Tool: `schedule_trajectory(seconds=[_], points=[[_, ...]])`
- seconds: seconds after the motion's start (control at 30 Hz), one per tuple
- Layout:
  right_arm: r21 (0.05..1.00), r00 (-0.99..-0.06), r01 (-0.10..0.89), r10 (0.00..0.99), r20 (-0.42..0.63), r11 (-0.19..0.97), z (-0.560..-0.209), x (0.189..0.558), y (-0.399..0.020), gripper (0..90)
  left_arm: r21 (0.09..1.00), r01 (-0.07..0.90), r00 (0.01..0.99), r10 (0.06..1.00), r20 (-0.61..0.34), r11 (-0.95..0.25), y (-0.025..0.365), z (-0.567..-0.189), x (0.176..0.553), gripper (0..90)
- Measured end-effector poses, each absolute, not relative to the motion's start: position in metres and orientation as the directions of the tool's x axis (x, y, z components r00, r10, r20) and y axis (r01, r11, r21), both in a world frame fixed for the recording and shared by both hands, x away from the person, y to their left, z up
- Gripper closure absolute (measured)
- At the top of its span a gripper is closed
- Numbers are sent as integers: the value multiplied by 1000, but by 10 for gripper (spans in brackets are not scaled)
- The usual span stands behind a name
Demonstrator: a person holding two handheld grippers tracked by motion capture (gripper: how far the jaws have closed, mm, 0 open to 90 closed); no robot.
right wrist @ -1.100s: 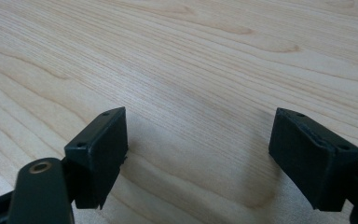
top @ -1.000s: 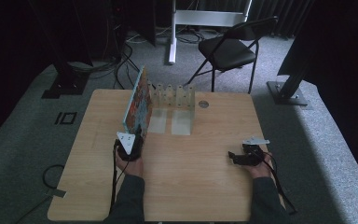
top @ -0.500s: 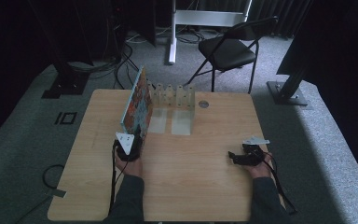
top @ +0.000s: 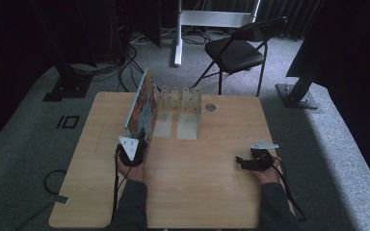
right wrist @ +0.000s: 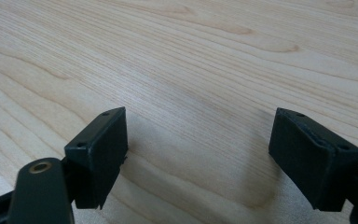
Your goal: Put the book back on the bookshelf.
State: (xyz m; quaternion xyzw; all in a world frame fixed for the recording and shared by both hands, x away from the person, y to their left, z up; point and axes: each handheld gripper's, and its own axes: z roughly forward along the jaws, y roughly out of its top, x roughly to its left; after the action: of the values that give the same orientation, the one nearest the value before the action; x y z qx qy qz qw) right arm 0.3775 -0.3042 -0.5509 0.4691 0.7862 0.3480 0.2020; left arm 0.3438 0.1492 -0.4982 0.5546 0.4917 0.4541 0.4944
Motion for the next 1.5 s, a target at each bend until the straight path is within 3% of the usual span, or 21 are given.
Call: schedule_trajectory(seconds=[0.47, 1.5], points=[[737, -479, 597, 878, 9, 318, -551, 378, -304, 192, 990, 143, 133, 991, -19, 0, 159, -497, 333, 622], [737, -479, 597, 878, 8, 318, -551, 377, -304, 192, 974, 214, 268, 963, 9, -69, 167, -496, 312, 573]])
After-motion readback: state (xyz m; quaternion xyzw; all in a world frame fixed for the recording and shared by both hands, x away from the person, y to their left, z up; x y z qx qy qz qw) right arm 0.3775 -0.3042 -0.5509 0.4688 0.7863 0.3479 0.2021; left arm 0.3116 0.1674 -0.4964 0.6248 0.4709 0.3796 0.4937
